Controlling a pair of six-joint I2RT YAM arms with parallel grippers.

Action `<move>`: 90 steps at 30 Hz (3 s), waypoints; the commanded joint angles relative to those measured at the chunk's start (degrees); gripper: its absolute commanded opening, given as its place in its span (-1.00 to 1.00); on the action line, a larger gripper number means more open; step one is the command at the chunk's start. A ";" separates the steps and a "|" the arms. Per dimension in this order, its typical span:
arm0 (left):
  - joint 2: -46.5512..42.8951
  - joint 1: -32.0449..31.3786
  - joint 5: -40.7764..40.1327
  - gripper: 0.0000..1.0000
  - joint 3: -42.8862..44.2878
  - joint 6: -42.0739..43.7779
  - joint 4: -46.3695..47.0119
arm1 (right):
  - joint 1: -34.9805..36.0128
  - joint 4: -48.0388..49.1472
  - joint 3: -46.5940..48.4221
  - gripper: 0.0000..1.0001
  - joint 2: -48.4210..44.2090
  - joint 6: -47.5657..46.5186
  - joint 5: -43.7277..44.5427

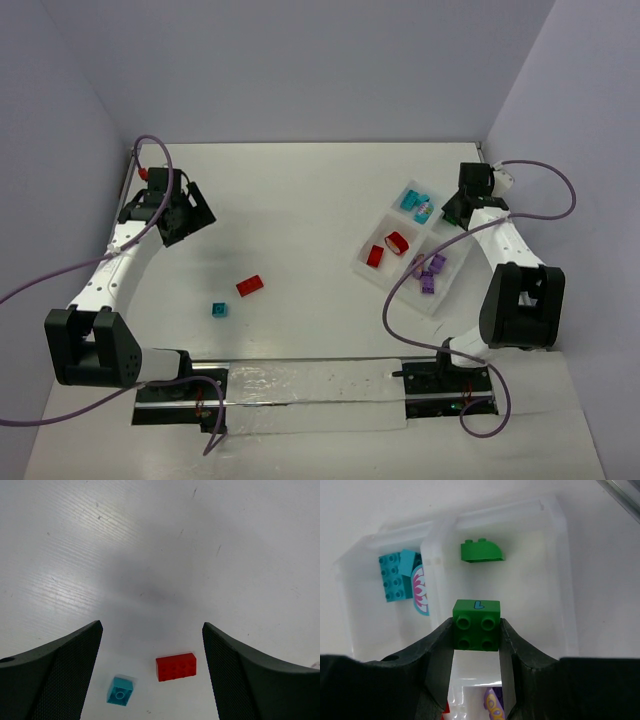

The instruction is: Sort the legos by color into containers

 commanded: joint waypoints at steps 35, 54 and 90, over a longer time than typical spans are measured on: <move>-1.97 1.95 -4.28 0.78 3.74 0.79 -3.25 | 63.78 1.64 21.88 0.52 17.89 -24.26 -16.87; -4.20 3.28 -4.08 0.78 3.47 0.96 -3.30 | 68.14 -8.84 38.00 0.75 40.13 -43.08 -18.01; -4.43 5.03 -2.96 0.78 3.93 1.58 -3.36 | 67.91 3.88 36.34 -0.60 43.35 -36.63 -17.05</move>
